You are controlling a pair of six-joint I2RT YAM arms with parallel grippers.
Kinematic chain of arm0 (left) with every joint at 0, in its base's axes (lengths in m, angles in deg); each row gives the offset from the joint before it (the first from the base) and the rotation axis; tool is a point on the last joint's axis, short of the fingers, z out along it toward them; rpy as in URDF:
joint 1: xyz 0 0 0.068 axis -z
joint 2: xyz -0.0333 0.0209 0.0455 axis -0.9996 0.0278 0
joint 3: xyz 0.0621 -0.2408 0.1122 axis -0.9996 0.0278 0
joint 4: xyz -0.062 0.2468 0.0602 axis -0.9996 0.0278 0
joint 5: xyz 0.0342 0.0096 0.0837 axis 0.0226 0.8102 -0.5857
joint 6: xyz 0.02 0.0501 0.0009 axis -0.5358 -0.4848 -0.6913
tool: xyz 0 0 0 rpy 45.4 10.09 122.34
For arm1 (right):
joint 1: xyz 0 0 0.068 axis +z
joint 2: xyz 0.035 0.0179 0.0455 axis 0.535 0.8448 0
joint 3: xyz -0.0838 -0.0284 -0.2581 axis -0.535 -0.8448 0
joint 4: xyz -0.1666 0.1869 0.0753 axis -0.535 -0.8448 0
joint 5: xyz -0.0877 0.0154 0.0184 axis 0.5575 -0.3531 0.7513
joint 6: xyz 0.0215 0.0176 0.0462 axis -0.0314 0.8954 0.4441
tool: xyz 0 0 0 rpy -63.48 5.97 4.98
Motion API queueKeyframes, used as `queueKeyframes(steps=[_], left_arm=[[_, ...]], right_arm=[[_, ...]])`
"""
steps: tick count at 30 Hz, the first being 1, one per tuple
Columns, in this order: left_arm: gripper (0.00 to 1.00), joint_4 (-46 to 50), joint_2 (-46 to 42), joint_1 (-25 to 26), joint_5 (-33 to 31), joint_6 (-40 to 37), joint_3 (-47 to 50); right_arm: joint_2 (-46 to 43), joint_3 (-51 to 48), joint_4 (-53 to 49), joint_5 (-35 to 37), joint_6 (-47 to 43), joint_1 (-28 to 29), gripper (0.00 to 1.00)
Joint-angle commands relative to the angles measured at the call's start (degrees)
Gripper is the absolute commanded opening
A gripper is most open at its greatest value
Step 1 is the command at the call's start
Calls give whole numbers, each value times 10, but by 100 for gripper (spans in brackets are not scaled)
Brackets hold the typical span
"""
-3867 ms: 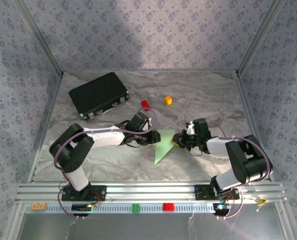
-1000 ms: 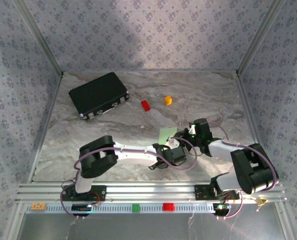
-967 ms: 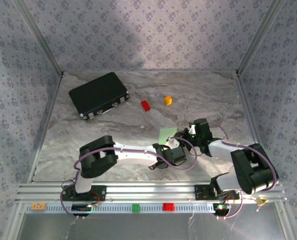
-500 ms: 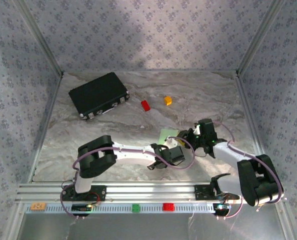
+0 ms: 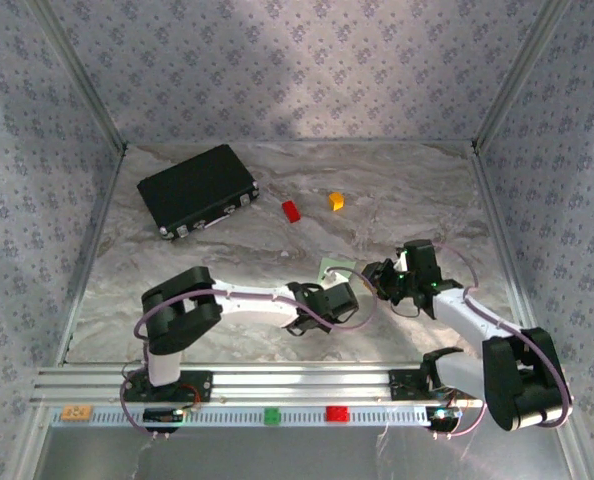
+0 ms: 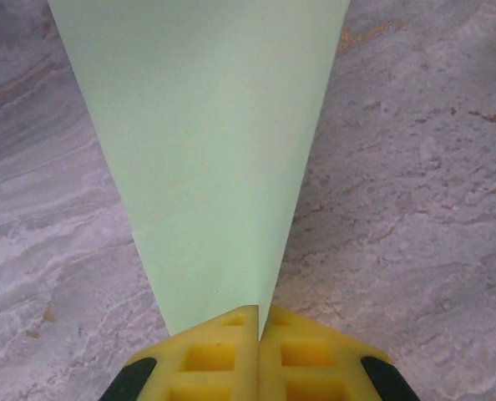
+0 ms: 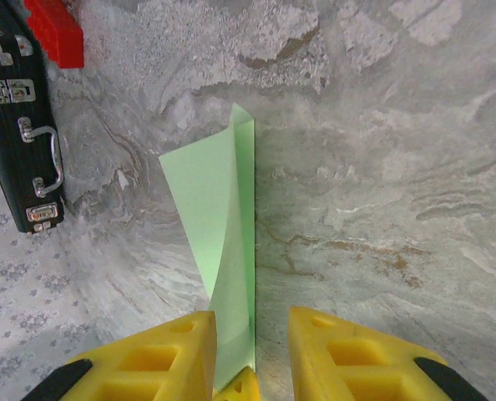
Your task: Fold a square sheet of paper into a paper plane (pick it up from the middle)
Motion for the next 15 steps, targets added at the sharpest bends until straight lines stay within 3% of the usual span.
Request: queueKeyframes(steps=[1, 8, 15], left_arm=[[0, -41, -29, -14, 50, 14, 20], [0, -127, -53, -52, 151, 36, 75], [0, -181, -58, -79, 209, 57, 110]], right_arm=[[-14, -2, -23, 6, -14, -5, 30], [-32, -12, -17, 10, -17, -8, 29], [-55, -22, -18, 17, -23, -8, 29]])
